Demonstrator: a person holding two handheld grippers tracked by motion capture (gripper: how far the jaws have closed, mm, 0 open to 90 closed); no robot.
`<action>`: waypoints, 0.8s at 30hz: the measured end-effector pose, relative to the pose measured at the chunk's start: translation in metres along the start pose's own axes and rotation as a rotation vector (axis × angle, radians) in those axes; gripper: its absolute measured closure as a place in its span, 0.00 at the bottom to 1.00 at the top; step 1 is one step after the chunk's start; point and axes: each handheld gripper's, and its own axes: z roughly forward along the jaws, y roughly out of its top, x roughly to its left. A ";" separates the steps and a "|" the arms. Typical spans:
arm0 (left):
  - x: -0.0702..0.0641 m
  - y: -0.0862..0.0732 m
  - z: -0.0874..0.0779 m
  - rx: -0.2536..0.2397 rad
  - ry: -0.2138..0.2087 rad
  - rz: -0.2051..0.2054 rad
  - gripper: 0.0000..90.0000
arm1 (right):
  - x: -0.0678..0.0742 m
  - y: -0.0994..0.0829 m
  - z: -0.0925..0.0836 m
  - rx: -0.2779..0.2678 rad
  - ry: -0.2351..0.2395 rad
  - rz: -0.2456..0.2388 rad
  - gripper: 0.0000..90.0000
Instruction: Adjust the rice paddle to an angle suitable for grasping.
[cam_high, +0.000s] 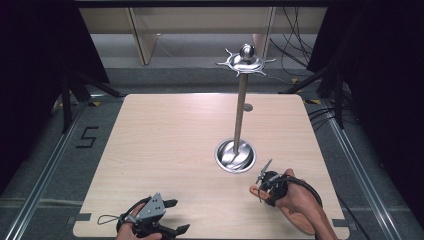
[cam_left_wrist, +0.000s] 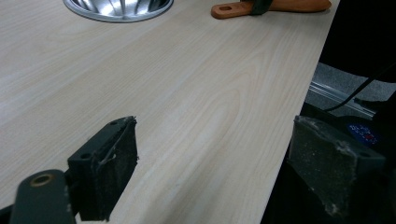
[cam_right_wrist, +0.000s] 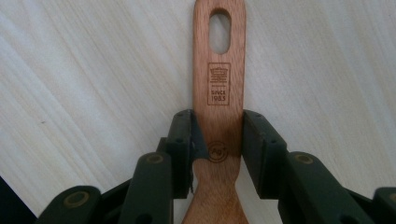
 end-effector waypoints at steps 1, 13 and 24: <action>-0.001 0.000 0.000 -0.007 0.001 -0.005 0.16 | -0.001 -0.001 -0.001 0.005 0.000 0.005 0.74; 0.000 0.000 0.000 0.001 0.003 0.002 0.16 | -0.018 -0.034 -0.032 -0.284 0.009 0.090 0.74; 0.002 0.001 0.000 0.005 0.007 0.040 0.16 | -0.027 -0.060 -0.064 -0.436 -0.026 0.205 0.75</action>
